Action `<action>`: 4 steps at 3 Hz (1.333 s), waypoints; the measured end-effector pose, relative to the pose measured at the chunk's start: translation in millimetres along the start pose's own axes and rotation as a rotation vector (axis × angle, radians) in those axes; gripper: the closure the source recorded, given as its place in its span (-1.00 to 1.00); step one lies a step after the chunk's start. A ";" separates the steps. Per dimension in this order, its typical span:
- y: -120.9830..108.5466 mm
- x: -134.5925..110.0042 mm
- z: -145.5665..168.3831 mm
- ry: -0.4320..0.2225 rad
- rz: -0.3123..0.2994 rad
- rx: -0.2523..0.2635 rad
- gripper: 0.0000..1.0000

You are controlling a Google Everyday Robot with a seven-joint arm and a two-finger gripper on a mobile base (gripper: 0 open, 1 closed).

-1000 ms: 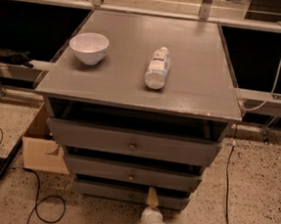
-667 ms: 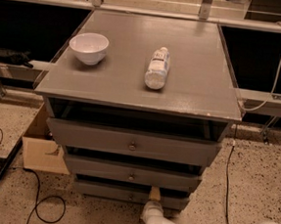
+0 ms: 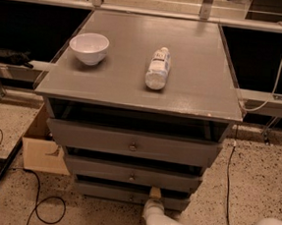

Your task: Open bottom drawer

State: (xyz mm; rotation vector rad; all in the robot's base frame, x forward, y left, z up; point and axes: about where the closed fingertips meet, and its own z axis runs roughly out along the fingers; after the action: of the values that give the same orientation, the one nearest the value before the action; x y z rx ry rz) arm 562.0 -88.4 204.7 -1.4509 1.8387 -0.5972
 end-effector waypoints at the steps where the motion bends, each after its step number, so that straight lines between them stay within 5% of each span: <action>1: -15.7 -0.9 4.8 0.019 -0.045 0.012 -1.00; 3: -13.0 -0.2 5.0 0.019 -0.046 0.011 -1.00; 4: 7.5 -3.9 24.7 0.042 -0.058 -0.026 -1.00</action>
Offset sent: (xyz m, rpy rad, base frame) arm 0.0142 -0.0029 0.0088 -0.0480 -0.0098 0.0125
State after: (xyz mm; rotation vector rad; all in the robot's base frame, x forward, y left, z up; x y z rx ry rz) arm 576.5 -81.0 184.4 -1.5233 1.8480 -0.6387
